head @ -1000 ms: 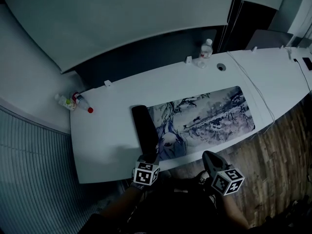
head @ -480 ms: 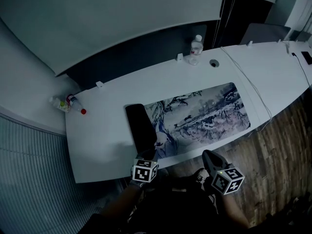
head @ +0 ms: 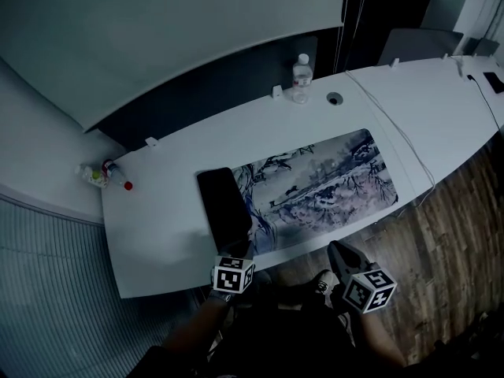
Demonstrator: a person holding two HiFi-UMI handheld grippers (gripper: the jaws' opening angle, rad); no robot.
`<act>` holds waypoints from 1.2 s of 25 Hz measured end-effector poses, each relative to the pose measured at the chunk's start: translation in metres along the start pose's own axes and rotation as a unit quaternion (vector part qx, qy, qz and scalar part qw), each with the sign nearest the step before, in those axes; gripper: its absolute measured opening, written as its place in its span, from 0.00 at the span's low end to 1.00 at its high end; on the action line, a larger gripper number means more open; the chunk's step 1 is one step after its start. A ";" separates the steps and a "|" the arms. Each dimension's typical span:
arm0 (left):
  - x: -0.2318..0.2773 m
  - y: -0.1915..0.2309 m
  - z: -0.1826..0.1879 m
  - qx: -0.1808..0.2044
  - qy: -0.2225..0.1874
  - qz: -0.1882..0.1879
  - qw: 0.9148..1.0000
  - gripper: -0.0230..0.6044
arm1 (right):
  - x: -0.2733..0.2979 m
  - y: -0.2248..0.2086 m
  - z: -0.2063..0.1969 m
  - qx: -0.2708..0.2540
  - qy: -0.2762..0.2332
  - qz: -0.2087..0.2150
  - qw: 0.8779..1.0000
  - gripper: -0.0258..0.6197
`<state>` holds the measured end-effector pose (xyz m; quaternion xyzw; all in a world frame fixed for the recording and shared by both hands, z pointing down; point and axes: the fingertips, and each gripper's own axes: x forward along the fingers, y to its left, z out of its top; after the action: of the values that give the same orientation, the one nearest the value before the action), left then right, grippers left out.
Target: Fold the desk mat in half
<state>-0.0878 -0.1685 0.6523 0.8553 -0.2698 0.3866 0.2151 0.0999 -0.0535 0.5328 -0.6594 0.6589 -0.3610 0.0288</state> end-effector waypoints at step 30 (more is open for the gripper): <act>0.041 -0.077 0.037 0.018 0.007 0.007 1.000 0.11 | -0.056 -0.080 0.026 0.036 -0.028 -0.007 0.999 0.08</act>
<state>0.0033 -0.1435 0.6498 0.8545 -0.2671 0.3987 0.1987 0.1886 -0.0043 0.5305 -0.6721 0.6402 -0.3657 0.0686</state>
